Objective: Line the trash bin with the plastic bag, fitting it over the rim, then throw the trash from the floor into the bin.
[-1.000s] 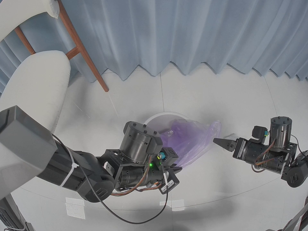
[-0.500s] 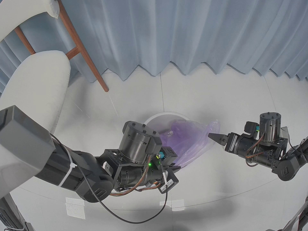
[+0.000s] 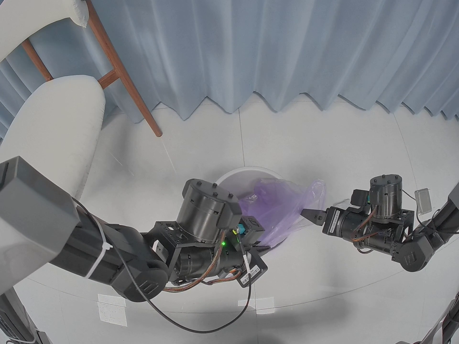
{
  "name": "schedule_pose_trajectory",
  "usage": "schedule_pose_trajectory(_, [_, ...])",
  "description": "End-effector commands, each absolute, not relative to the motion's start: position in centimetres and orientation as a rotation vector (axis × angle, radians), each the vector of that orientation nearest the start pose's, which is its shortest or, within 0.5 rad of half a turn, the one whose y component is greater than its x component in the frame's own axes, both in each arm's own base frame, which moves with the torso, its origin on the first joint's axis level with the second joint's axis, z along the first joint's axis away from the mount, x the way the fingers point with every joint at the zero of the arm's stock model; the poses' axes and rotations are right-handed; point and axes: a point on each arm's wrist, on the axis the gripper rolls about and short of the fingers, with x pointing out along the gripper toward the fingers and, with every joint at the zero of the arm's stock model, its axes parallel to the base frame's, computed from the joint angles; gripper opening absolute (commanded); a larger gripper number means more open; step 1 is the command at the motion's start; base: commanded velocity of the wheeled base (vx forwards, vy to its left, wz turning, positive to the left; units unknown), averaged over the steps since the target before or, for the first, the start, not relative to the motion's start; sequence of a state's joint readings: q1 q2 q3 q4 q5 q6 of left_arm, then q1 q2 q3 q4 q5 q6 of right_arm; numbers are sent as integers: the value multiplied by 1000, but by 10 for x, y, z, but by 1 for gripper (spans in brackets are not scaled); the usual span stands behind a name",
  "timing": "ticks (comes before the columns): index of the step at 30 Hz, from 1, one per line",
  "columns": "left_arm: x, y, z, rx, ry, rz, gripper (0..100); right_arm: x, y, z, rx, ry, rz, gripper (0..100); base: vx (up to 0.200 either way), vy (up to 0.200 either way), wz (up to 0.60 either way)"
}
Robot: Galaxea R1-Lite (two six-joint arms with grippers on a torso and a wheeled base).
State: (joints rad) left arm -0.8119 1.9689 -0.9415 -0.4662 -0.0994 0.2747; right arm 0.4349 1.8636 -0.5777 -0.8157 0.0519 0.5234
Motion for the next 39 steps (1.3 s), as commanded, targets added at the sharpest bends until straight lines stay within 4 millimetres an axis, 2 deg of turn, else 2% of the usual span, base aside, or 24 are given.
schedule_pose_trajectory(1, [243,-261,114,441,417,-960,0,286,136,82,406,596,333,100,0,0,0])
schedule_pose_trajectory(3, [243,-261,115,441,416,-960,0,287,137,82,408,595,334,100,0,0,0])
schedule_pose_trajectory(4, [243,-260,115,442,416,-957,0,291,139,84,415,579,331,0,0,0,0])
schedule_pose_trajectory(11, [241,-260,118,416,422,-950,0,287,137,94,423,550,335,0,0,0,0])
schedule_pose_trajectory(15, [238,-262,118,397,429,-955,0,283,140,109,430,507,360,0,0,0,0])
schedule_pose_trajectory(18, [236,-261,118,399,434,-953,0,283,140,112,426,494,368,0,0,0,0])
schedule_pose_trajectory(19, [237,-261,118,399,432,-953,100,282,142,114,425,487,379,0,0,0,0])
schedule_pose_trajectory(23, [232,-260,128,353,422,-926,100,282,141,116,431,472,387,0,0,0,0])
schedule_pose_trajectory(27, [231,-240,153,240,408,-832,100,282,138,115,434,464,393,0,0,0,0])
schedule_pose_trajectory(30, [232,-223,161,218,395,-795,100,279,137,111,402,474,401,0,0,0,0])
schedule_pose_trajectory(32, [231,-216,162,215,397,-784,100,279,137,109,388,480,406,0,0,0,0])
schedule_pose_trajectory(33, [228,-203,161,218,409,-769,100,277,136,107,371,488,416,0,0,0,0])
schedule_pose_trajectory(36, [213,-186,149,231,462,-782,100,277,137,107,365,489,423,0,0,0,0])
schedule_pose_trajectory(38, [205,-180,142,239,488,-813,100,278,137,107,365,488,424,0,0,0,0])
schedule_pose_trajectory(39, [197,-174,131,274,517,-858,100,278,138,107,365,488,427,0,0,0,0])
